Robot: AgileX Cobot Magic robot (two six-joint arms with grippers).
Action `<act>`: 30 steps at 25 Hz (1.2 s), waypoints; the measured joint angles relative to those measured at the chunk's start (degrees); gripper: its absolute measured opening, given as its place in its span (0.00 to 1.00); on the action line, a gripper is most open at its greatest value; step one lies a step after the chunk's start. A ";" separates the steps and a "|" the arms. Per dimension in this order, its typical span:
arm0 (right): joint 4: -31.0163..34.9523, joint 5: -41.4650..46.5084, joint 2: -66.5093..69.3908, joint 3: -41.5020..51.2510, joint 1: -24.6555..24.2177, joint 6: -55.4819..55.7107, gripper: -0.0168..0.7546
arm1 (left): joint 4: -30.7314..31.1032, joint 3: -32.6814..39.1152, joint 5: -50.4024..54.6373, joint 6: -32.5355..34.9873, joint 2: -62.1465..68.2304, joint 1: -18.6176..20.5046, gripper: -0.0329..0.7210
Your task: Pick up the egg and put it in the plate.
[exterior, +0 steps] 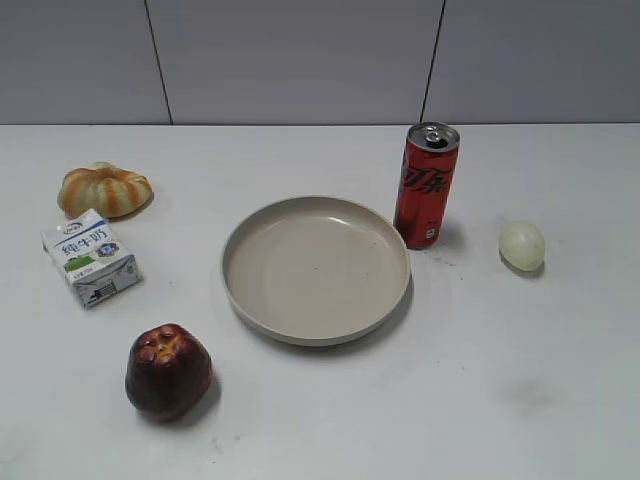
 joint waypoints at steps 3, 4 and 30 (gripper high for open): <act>0.00 -0.71 0.08 -0.29 0.00 0.05 0.76 | 0.00 0.00 0.00 -0.14 0.00 0.00 0.35; 0.00 -1.16 0.57 -0.61 0.00 0.05 0.76 | 0.00 0.00 0.00 -0.11 0.00 0.00 0.35; 6.15 -26.51 77.58 -22.47 0.00 -1.25 0.75 | 0.00 0.00 0.00 -0.04 0.00 0.00 0.35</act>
